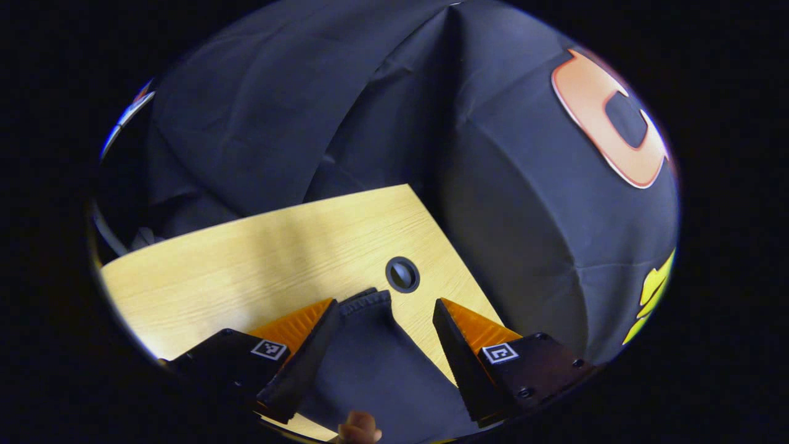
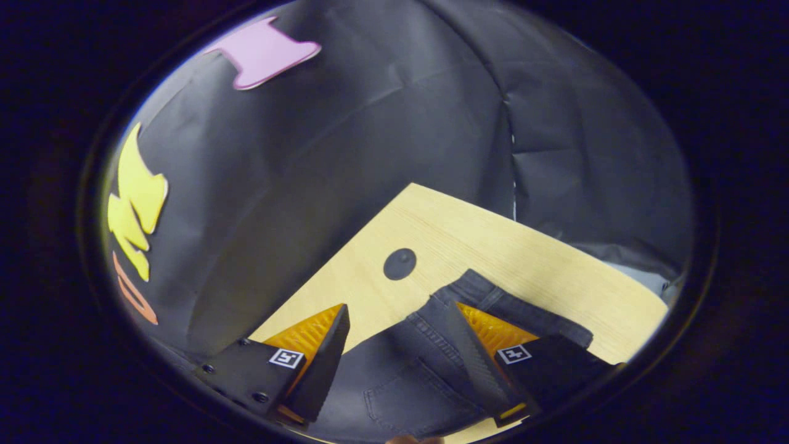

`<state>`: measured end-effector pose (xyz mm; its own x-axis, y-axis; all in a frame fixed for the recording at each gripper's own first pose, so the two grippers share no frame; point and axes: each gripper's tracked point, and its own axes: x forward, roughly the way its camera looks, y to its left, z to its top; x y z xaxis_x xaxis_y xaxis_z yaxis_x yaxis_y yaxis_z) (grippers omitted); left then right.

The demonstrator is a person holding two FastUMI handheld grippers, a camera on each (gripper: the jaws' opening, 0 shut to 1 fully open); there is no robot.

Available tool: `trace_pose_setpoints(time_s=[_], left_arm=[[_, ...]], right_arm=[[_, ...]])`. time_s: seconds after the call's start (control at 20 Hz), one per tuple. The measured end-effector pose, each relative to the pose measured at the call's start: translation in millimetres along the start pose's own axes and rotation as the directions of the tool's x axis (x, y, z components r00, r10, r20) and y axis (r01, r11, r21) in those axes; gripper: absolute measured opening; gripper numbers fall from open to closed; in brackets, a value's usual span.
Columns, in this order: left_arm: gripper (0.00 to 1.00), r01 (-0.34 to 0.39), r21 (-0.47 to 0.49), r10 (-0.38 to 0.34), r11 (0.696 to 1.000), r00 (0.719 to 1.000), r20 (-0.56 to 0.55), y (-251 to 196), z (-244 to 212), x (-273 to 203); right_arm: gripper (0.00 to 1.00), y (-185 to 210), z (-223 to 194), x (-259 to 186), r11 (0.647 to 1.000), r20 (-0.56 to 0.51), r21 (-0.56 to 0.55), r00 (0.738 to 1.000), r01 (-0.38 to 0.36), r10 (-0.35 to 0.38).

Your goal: Grasp the waist and the cuffs of the jeans and fold them to make the two legs overlap; first hold the waist and fold one-third of the jeans toward the cuffs, then hold the cuffs and fold the remaining one-third in the same direction to finish folding.

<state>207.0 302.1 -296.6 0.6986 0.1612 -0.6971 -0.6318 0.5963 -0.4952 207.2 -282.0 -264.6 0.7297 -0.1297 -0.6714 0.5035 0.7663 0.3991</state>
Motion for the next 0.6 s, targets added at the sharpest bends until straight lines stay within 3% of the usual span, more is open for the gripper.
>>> trace_pose_setpoints(time_s=[0.25, 0.6], left_arm=[[0.99, 0.034, 0.168, -0.047, 0.985, 0.996, 0.071, -13, 13, -12], [0.98, 0.112, 0.432, -0.209, 0.895, 0.960, 0.184, -39, 19, -11]], right_arm=[[0.98, 40, -1, -33, 0.982, 0.065, -0.182, 0.996, -0.049, 0.062], [0.98, 103, -20, -103, 0.899, 0.164, -0.428, 0.970, -0.097, 0.182]])
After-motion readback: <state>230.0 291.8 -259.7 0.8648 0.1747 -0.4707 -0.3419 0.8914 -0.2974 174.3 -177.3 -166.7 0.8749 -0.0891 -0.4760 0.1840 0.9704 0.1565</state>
